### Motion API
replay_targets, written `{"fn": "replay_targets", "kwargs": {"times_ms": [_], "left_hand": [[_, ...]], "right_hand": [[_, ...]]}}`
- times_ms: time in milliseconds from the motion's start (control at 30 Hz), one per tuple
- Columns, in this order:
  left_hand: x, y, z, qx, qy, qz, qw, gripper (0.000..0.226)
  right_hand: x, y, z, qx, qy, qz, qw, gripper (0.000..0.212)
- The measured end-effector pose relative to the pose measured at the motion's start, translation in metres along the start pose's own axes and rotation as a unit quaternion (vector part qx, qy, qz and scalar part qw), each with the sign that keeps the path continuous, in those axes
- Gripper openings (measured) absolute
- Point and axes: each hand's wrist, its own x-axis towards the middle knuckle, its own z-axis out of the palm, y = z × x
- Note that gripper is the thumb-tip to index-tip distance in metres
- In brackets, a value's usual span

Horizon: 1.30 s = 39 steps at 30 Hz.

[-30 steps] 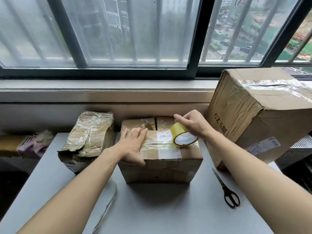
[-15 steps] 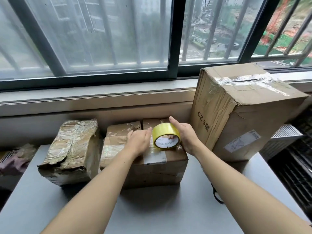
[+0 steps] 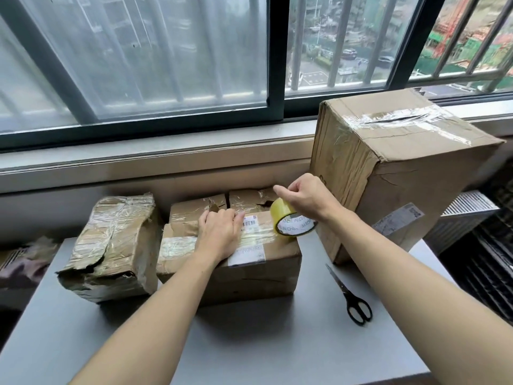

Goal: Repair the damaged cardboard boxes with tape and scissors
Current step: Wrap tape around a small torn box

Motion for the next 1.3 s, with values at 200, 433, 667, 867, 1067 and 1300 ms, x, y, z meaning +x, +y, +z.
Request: {"fn": "replay_targets", "kwargs": {"times_ms": [200,433,667,867,1067,1300], "left_hand": [[0.013,0.018,-0.010,0.024,-0.073,-0.028,0.997,0.048],[0.024,0.065,0.005,0.004,-0.062,0.041,0.997,0.014],[0.017,0.057,0.014,-0.009,0.045,0.057,0.997,0.041],[0.017,0.054,0.016,-0.033,0.031,0.058,0.997,0.042],[0.016,0.059,0.010,-0.012,-0.013,0.068,0.998,0.038],[0.012,0.075,-0.011,0.127,-0.258,0.218,0.933,0.128]], "right_hand": [[-0.017,0.039,0.017,0.399,0.053,0.177,0.898,0.061],[-0.021,0.036,0.037,0.483,0.100,0.233,0.838,0.056],[-0.009,0.027,-0.027,0.137,0.081,0.098,0.982,0.058],[-0.024,0.076,0.001,0.051,0.093,0.146,0.983,0.055],[-0.024,0.096,0.015,0.057,0.095,0.162,0.980,0.053],[-0.015,0.100,0.024,0.030,0.068,0.167,0.983,0.053]]}}
